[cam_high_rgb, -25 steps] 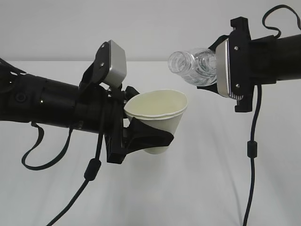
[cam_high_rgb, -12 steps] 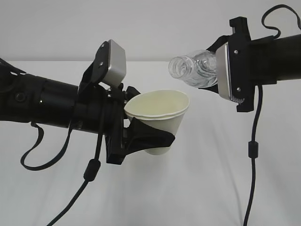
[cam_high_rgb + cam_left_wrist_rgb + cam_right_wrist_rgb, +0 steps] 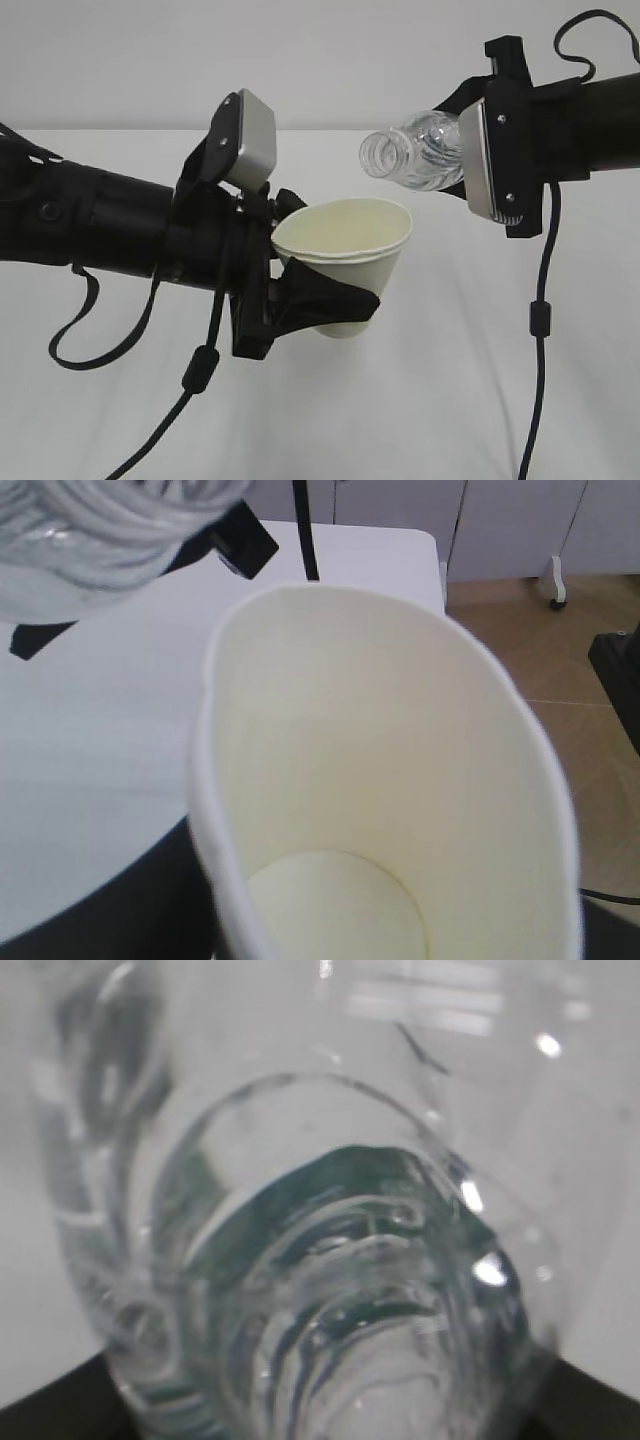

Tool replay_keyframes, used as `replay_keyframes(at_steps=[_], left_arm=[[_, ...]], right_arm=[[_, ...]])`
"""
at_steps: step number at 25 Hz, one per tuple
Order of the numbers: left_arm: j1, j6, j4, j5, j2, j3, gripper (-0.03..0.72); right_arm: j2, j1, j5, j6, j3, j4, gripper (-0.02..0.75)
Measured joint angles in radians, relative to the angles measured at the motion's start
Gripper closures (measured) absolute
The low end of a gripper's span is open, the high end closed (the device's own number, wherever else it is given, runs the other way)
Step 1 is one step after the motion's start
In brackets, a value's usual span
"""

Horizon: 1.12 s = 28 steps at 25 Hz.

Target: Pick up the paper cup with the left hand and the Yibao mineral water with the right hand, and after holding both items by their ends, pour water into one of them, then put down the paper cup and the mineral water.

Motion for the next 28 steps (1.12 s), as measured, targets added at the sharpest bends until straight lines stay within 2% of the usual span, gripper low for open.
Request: replay_keyframes(at_steps=[5,16,28], left_arm=[[-0.027,0.000,0.000,0.025,0.006,0.000,0.265],[-0.027,0.000,-0.041,0.078,0.009,0.000,0.266],[-0.027,0.000,-0.048,0.050,0.010,0.000,0.267]], right_arm=[[0.000,0.000,0.000,-0.014,0.000,0.000,0.276],[0.000,0.000,0.000,-0.046,0.000,0.000,0.276],[0.000,0.000,0.012,-0.103,0.000,0.000,0.276]])
